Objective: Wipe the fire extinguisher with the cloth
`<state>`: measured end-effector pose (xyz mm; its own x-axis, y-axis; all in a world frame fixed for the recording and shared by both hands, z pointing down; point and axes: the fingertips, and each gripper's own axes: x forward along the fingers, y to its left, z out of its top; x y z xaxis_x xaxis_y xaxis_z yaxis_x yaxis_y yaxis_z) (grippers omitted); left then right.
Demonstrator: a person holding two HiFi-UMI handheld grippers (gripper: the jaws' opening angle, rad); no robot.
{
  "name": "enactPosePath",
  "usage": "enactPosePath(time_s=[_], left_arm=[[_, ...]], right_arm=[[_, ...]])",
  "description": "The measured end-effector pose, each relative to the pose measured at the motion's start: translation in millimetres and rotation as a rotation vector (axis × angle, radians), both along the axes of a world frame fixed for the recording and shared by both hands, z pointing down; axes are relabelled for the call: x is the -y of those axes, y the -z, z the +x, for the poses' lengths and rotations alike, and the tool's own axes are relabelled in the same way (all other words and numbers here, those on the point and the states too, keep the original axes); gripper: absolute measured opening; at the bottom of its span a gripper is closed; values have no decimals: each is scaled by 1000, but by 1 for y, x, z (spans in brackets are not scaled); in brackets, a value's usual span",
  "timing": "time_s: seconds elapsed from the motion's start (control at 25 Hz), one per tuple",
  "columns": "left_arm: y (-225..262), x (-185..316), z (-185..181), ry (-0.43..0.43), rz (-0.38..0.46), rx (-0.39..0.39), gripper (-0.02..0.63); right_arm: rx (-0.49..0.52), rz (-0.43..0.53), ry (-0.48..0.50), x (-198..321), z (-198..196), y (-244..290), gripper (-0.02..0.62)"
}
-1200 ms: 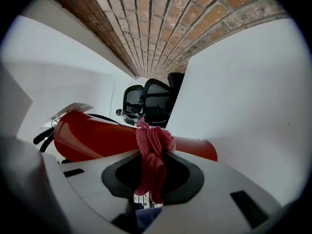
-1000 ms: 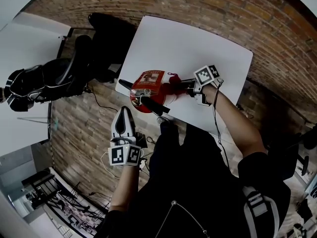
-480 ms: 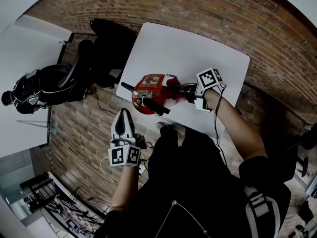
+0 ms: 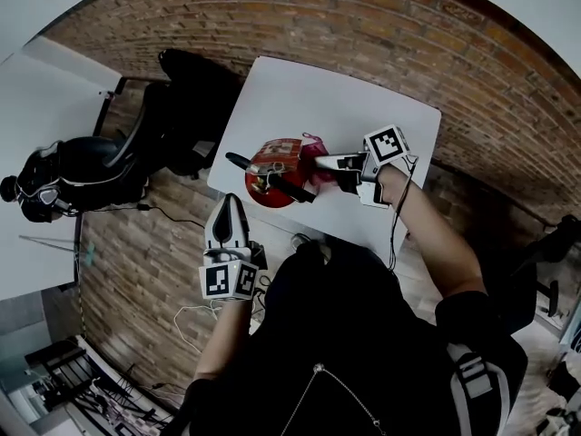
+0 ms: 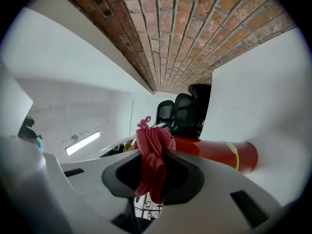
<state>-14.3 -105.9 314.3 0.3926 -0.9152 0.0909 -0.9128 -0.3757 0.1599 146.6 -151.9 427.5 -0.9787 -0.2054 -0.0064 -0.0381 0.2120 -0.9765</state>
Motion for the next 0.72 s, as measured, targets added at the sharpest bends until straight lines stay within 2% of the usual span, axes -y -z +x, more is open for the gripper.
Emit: enactPosePath(time_s=[0.4, 0.6, 0.72], left_arm=[[19, 8, -22, -115, 40, -75, 31], [26, 13, -26, -193, 44, -109, 29], [25, 15, -24, -240, 39, -128, 29]], right_arm=[[-7, 45, -124, -2, -6, 57, 103], [67, 53, -203, -7, -10, 85, 103], [71, 63, -260, -11, -6, 85, 103]])
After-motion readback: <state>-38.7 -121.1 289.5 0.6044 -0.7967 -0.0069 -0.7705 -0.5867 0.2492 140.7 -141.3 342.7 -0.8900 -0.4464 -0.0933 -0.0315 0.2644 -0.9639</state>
